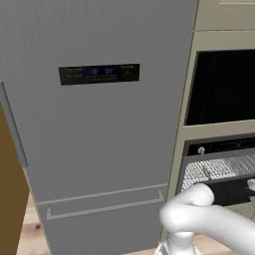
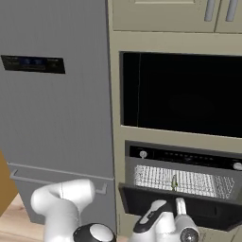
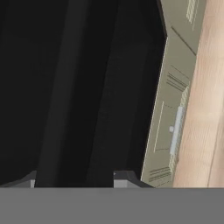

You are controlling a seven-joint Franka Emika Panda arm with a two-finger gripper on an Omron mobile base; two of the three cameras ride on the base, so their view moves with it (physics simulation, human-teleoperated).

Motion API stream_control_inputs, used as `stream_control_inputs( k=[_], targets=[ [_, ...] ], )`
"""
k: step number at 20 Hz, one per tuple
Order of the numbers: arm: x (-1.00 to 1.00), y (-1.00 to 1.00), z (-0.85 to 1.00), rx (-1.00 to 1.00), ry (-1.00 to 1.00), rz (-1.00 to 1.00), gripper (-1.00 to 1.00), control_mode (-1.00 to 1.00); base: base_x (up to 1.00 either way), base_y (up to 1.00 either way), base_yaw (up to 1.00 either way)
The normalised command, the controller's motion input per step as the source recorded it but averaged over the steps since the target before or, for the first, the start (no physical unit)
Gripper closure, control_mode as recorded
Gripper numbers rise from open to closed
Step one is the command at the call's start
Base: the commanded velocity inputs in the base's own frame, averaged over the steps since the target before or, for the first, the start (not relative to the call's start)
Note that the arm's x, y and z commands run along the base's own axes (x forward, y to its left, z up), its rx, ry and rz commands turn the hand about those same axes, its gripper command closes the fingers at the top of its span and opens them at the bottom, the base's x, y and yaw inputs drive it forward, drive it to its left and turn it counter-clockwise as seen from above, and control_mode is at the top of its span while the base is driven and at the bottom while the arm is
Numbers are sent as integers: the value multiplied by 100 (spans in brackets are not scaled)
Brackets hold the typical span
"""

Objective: Take the fish from the oven and place it on the plate on the counter.

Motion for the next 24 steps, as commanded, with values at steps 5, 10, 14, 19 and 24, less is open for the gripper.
stream_control_inputs(
  k=[5,10,14,19,24],
  targets=[
    [-92,-34,-89,-4,8,0,100,-100,0,0,0],
    [-74,-33,-86,-6,18,0,100,-100,0,0,0],
    [-68,-29,-84,-11,22,0,100,-100,0,0,0],
    [-64,-28,-60,-7,16,0,100,-100,0,0,0],
    [-93,-39,-1,0,-2,0,100,-100,0,0,0]
  ],
)
